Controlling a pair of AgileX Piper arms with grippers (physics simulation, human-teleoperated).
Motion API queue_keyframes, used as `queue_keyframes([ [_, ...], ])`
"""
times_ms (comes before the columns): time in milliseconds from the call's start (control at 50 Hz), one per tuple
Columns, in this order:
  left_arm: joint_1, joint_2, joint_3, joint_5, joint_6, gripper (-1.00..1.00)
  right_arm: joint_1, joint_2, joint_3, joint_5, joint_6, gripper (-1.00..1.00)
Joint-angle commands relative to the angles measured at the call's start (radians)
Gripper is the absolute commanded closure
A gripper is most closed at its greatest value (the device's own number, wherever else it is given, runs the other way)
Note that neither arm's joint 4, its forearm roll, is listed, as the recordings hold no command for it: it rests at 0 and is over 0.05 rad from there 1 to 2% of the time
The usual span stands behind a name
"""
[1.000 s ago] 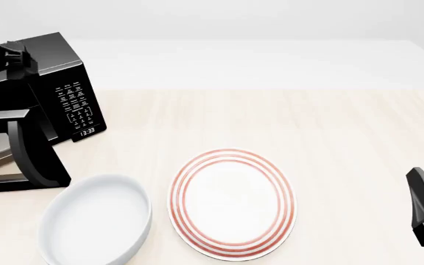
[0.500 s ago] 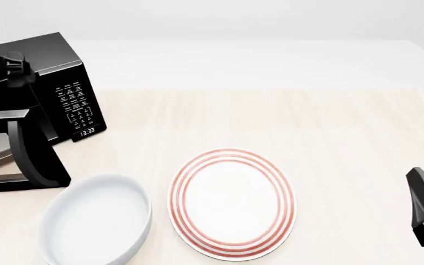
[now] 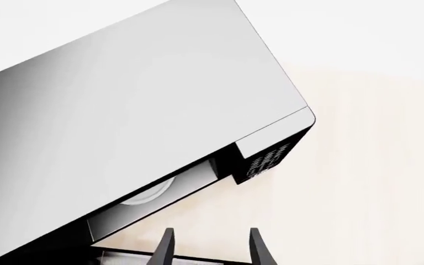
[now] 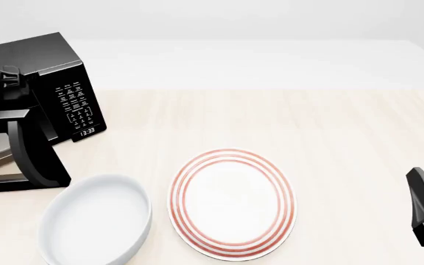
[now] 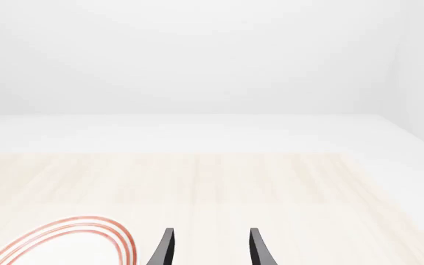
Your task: Open the microwave.
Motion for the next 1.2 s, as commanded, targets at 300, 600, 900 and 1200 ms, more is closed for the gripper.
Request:
queue_keyframes([
  [300,0.041,0.020,0.041,-0.029,0.007,-1.00,0.000,0.000,0.000,0.000,0.000,-1.00],
  [600,0.044,0.016,0.054,-0.032,0.005,-1.00,0.000,0.000,0.000,0.000,0.000,-1.00],
  [900,0.038,0.002,0.086,-0.041,-0.003,-1.00,0.000,0.000,0.000,0.000,0.000,-1.00],
  [1200,0.042,0.001,0.116,-0.045,0.001,-1.00,0.000,0.000,0.000,0.000,0.000,-1.00],
])
